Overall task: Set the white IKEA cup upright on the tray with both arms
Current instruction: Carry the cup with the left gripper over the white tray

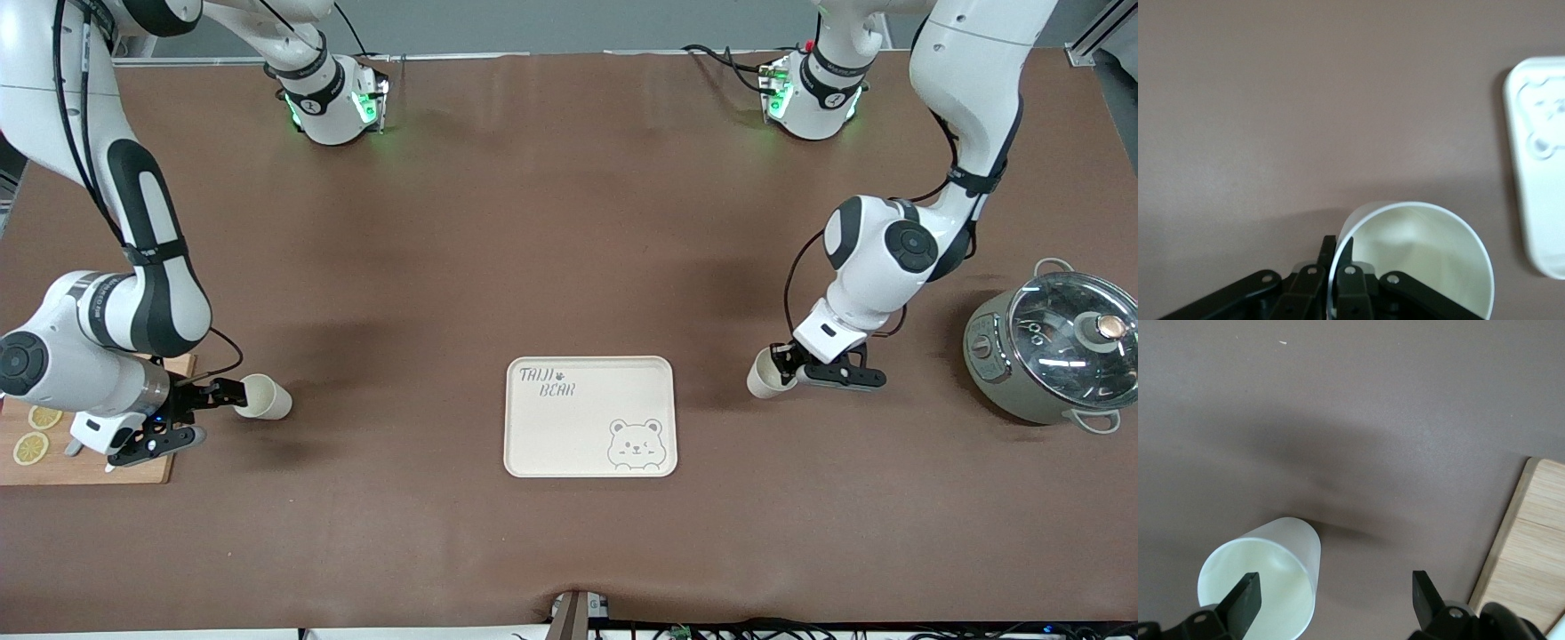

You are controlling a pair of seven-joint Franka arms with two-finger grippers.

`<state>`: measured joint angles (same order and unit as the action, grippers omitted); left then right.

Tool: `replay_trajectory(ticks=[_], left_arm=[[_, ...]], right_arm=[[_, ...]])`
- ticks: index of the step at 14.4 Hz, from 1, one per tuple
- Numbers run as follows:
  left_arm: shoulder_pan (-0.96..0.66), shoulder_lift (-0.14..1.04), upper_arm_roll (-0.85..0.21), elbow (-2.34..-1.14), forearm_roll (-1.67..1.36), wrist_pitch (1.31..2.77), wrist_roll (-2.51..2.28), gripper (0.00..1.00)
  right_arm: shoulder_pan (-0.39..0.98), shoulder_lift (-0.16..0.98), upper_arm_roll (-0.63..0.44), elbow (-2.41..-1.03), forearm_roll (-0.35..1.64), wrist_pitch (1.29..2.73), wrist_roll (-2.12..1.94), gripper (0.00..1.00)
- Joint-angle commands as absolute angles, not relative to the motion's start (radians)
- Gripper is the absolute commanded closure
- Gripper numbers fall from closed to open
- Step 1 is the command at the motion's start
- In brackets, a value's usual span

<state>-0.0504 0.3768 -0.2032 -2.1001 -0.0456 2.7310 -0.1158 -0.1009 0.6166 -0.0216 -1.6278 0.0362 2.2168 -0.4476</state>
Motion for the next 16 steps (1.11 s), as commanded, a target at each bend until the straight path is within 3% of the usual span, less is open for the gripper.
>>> replay_trajectory(ticks=[1, 4, 16], left_arm=[[-0.052, 0.340, -0.244, -1.926, -0.021, 2.449, -0.240, 1.00], [-0.121, 0.373, -0.247, -1.760, 0.009, 2.252, -0.386, 1.00], [-0.302, 0.512, -0.249, -1.628, 0.170, 2.263, -0.790, 1.00]], right_arm=[[-0.103, 0.630, -0.020, -1.621, 0.049, 2.246, -0.488, 0.00], [-0.101, 0.635, -0.020, -1.624, 0.049, 2.269, -0.492, 0.00], [-0.103, 0.638, -0.020, -1.706, 0.044, 2.387, -0.557, 0.00]])
